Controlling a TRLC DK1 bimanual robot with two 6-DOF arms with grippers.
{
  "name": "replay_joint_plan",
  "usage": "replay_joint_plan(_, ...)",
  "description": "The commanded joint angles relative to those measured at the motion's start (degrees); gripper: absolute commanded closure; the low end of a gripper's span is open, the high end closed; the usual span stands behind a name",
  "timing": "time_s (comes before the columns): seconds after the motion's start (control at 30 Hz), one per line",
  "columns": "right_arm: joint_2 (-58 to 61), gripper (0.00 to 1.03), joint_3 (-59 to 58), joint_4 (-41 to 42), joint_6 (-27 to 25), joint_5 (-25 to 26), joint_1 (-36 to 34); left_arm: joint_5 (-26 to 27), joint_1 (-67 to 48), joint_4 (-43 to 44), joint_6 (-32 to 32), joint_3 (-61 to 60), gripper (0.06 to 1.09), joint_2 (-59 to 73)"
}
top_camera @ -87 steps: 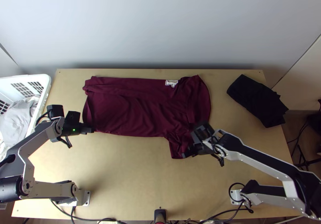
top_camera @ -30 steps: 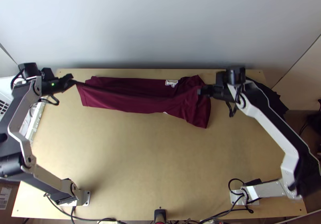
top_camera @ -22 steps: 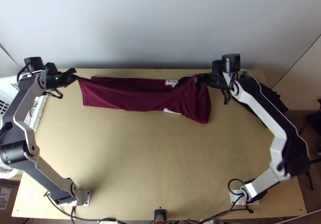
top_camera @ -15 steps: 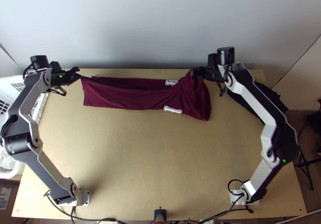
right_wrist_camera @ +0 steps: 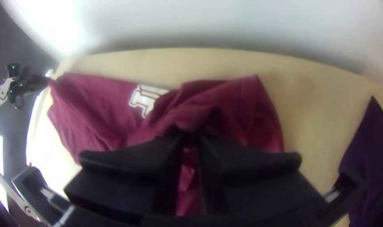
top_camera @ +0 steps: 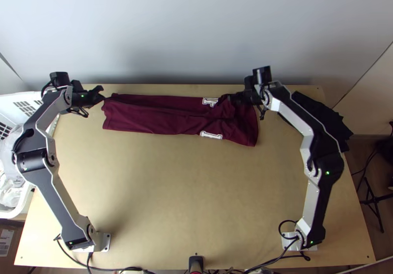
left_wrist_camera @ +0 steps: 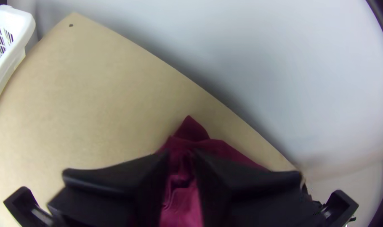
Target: Fold the t-shirt
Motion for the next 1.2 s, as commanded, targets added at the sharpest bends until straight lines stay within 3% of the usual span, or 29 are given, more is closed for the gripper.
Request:
replay_joint_plan(0.0,0.94,0.03,-5.16,2.79,-0.11,-0.14,-1.64,-1.32,-0.01,0.08,-0.91,1.76,0.13,2.07)
replay_joint_plan(0.2,-12.07,0.03,-14.56,5.16,0.50,-0.14,-2.61,-1.32,2.45,-2.91,-0.38,1.15,0.12,-1.10)
replay_joint_plan(0.53,-37.56,0.03,-26.95,1.12,1.91,-0.14,-0.41,4.30,4.64,-3.70,7.70,-12.21,0.12,-9.01)
replay_joint_plan(0.67,-41.78,0.03,-28.97,-2.48,2.00,-0.14,0.64,6.85,4.56,-3.08,7.26,-13.27,0.12,-6.90)
replay_joint_plan(1.17,-47.49,0.04,-32.14,-7.23,3.76,-0.14,1.61,7.99,0.07,2.46,1.37,-8.43,0.12,-0.13)
